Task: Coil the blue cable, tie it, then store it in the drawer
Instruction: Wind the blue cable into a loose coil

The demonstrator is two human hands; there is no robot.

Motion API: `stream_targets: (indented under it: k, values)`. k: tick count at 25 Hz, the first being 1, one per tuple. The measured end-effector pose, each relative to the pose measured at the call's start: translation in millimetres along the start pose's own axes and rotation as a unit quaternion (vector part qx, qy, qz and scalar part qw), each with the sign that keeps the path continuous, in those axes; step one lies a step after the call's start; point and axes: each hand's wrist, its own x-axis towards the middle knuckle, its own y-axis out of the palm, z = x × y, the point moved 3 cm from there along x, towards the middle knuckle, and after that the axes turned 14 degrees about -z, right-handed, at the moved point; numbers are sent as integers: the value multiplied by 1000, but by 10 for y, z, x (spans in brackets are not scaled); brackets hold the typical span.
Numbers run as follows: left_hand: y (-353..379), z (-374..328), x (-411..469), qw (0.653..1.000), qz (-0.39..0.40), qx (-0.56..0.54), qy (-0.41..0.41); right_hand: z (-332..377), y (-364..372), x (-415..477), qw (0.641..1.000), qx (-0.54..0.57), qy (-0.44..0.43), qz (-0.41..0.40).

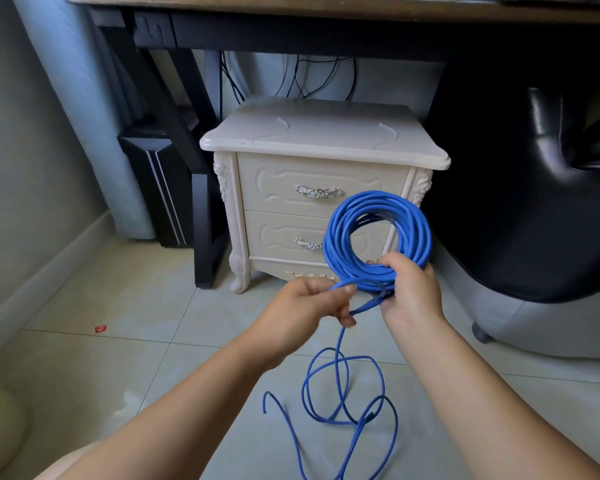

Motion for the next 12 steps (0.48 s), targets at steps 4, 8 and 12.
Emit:
stream_targets:
  k: [4,8,12]
  values:
    - [-74,77,91,940,-68,-282,-182,75,-36,-15,987,113,115,21]
    - [-152,124,146,863,-118,-410,-272,139,-21,-98,975,141,130,109]
    - [-179,36,187,908,-106,-345,-211,112,17,-163,980,10,111,164]
